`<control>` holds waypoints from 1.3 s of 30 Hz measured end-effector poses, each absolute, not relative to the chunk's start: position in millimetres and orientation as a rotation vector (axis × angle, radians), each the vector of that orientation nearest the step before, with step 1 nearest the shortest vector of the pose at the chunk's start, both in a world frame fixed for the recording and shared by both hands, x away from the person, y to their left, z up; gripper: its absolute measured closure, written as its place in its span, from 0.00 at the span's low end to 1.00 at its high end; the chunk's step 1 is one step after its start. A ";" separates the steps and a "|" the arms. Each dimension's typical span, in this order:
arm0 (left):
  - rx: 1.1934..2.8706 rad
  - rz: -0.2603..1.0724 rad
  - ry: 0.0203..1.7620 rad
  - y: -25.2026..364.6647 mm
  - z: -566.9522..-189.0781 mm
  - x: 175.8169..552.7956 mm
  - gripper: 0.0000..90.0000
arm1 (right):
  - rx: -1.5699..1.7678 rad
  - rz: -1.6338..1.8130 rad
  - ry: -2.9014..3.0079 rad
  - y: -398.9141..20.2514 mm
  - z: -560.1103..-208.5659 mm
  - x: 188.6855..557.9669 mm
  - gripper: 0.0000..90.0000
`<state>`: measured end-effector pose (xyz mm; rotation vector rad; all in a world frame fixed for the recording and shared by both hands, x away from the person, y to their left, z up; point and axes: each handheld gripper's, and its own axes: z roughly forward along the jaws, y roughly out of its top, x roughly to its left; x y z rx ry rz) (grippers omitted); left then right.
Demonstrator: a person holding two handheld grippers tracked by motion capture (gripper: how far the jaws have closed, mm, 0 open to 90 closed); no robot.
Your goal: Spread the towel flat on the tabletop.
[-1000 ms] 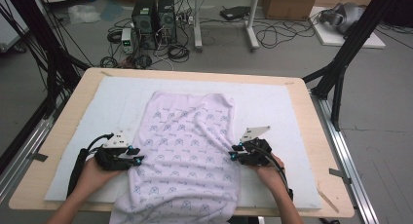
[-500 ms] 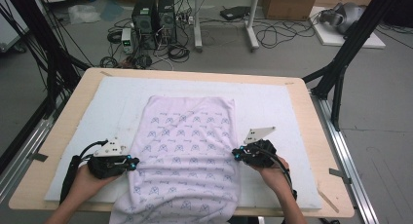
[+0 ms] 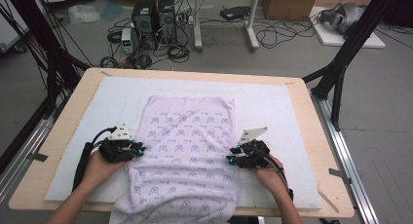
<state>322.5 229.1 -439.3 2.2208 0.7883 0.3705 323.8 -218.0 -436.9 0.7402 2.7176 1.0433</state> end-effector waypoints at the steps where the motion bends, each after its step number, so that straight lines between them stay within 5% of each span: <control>1: 2.222 0.367 0.790 231.0 -438.7 322.2 0.93 | 0.744 1.063 2.709 -219.2 -437.3 323.2 0.74; 7: 2.217 0.335 0.771 237.6 -441.0 313.8 0.63 | 0.701 1.135 2.663 -223.0 -428.2 315.4 0.67; 11: 2.234 0.338 0.738 235.1 -439.5 317.4 0.96 | 0.706 1.063 2.711 -215.4 -438.5 324.3 0.71; 12: 2.231 0.353 0.739 234.2 -439.0 318.5 0.97 | 0.699 1.091 2.708 -215.1 -438.7 326.2 0.87; 14: 2.215 0.407 0.762 234.3 -438.5 322.0 0.98 | 0.689 1.059 2.724 -214.6 -436.1 331.5 0.96; 24: 2.129 0.560 0.886 227.2 -430.4 369.5 0.98 | 0.838 1.004 2.548 -209.9 -418.8 377.1 0.97; 29: 2.141 0.504 0.891 234.6 -430.8 366.4 0.79 | 0.854 1.024 2.562 -212.9 -424.9 379.3 0.82; 39: 2.173 0.434 0.733 246.2 -420.2 297.0 0.54 | 0.602 1.185 2.614 -224.3 -410.0 303.6 0.63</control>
